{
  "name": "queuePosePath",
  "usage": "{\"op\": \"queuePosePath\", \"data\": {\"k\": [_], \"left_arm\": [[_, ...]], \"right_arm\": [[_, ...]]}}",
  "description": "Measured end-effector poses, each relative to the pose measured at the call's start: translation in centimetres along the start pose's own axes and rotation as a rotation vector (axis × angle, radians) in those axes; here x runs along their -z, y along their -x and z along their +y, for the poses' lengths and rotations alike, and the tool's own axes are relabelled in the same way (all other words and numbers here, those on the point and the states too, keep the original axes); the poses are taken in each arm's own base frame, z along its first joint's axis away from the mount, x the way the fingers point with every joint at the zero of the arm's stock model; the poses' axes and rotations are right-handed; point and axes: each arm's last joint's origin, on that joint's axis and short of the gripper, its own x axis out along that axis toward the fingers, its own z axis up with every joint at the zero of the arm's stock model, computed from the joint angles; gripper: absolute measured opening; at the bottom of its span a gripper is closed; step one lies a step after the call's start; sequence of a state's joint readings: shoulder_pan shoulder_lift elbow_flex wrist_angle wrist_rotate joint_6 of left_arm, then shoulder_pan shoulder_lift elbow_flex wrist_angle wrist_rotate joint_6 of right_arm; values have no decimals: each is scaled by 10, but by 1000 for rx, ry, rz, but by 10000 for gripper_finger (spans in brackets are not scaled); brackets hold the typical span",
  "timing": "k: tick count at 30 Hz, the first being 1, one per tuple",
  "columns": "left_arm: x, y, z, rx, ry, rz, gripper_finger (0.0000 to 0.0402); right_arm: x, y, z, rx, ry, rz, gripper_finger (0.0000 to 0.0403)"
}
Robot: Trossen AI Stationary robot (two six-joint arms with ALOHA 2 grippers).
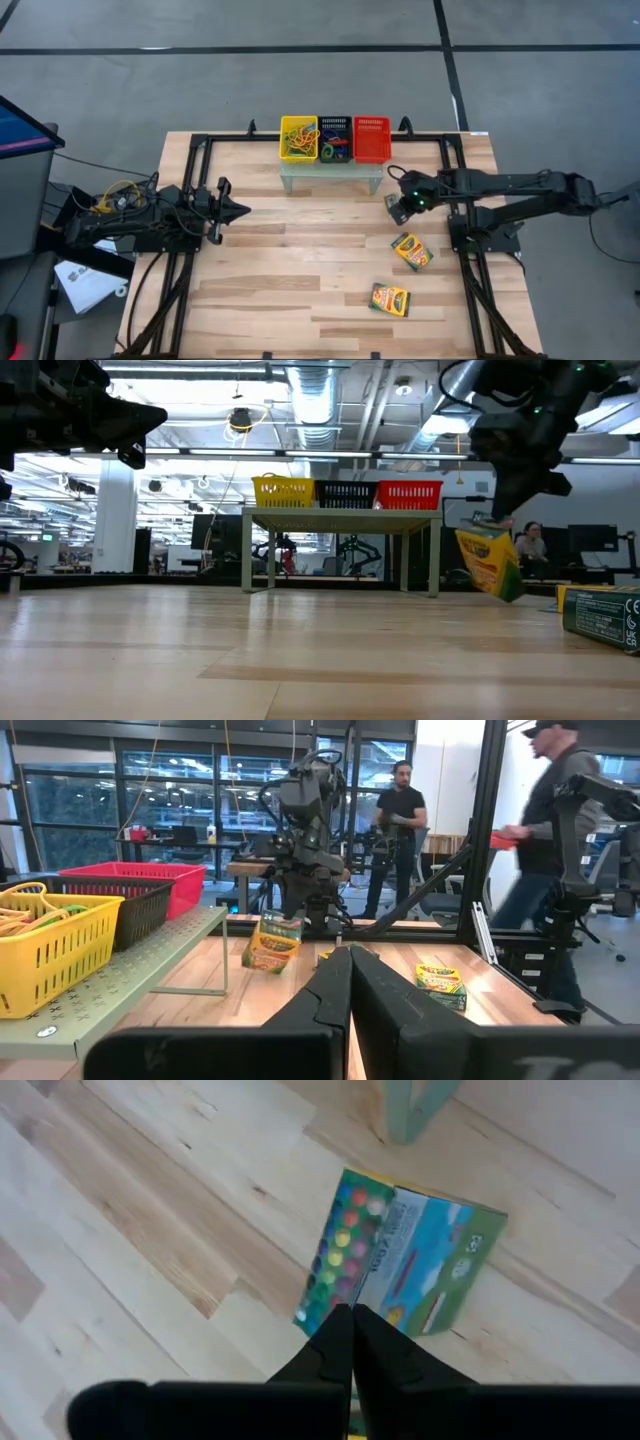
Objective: Pick & Place Office Desk Supplies
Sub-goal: Put the top yellow crayon box into the red bin on the shelf
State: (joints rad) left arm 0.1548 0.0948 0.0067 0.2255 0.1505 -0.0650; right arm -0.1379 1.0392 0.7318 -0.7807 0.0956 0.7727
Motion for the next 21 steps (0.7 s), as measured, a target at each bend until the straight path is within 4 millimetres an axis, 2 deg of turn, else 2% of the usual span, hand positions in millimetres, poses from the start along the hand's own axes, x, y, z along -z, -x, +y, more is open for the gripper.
{"op": "queuePosePath", "data": {"k": [5,15,21], "left_arm": [[0,0,0,0,0,0,0],[0,0,0,0,0,0,0],[0,0,0,1,0,0,0]], "right_arm": [[0,-7,3,-5,24,40,0],[-5,8,7,-76,24,24,0],[-6,2,9,-63,33,39,0]]}}
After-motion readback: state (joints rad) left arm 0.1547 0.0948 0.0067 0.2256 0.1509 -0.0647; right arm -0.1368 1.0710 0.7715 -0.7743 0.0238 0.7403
